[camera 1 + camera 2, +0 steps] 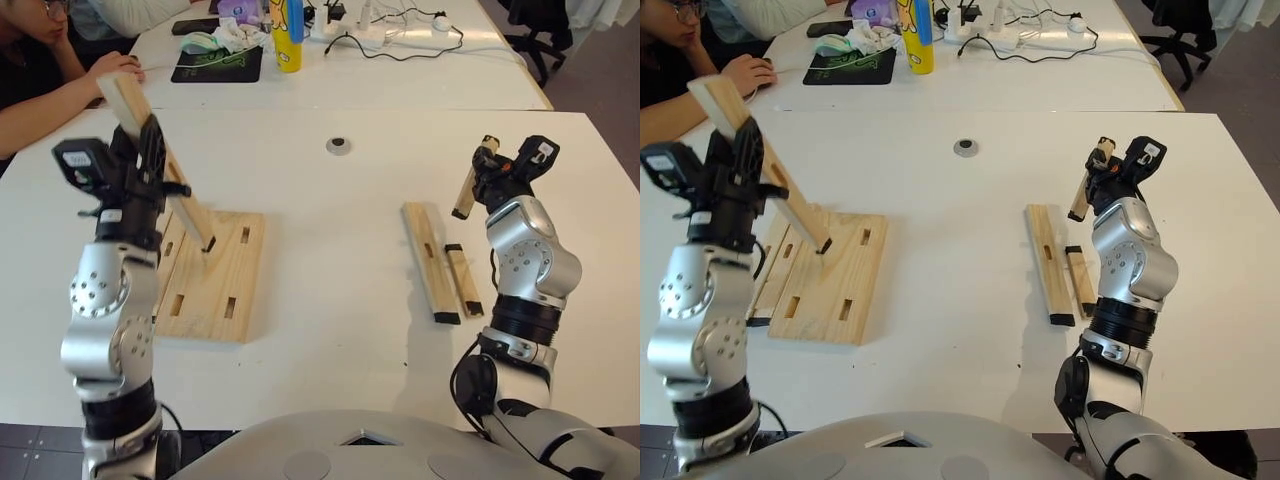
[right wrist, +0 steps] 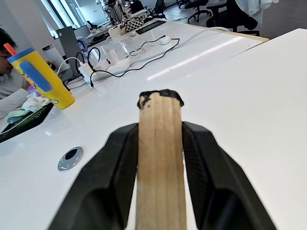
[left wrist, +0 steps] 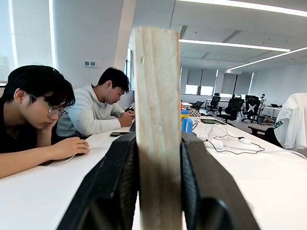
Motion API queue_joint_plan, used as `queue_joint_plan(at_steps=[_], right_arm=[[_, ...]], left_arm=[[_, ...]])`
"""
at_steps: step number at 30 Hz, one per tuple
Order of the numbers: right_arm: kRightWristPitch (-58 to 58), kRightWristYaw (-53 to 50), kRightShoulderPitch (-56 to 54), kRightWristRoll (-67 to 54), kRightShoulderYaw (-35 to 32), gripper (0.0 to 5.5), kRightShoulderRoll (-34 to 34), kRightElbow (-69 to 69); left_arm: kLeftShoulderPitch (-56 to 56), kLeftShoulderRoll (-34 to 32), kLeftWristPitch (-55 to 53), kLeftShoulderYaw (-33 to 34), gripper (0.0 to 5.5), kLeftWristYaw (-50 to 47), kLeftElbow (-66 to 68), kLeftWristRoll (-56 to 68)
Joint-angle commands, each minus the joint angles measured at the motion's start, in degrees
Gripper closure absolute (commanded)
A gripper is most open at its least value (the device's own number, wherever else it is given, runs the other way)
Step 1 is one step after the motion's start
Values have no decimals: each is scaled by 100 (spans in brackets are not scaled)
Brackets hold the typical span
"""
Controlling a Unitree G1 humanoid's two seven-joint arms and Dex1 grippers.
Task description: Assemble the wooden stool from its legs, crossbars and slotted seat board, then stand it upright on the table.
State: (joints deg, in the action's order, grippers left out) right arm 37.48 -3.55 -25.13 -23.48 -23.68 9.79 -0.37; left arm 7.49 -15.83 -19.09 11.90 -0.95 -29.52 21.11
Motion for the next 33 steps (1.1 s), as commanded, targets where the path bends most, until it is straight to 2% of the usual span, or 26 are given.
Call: queue_joint_plan(at_steps=[1, 6, 14, 20, 28, 33], right_arm=[[-55, 104, -292, -15, 102, 420, 63, 268], [-116, 213, -419, 3, 188, 420, 92, 467], [-138, 268, -466, 9, 229, 420, 122, 555], [-110, 259, -451, 3, 220, 420, 137, 520], [-72, 241, -409, -8, 184, 420, 168, 469], [-76, 206, -373, -16, 159, 420, 156, 433]], left_arm=[[341, 76, 739, -106, 446, 168, 1021, -498], [358, 149, 1575, -97, 446, 243, 1825, -952], [-199, 196, 2257, -119, 446, 472, 2376, -1279], [-1093, 295, 2435, -166, 446, 622, 2159, -1314], [-2125, 161, 2176, 313, 446, 646, 1335, -1102], [-2678, 154, 2004, 317, 446, 787, 924, -1054]])
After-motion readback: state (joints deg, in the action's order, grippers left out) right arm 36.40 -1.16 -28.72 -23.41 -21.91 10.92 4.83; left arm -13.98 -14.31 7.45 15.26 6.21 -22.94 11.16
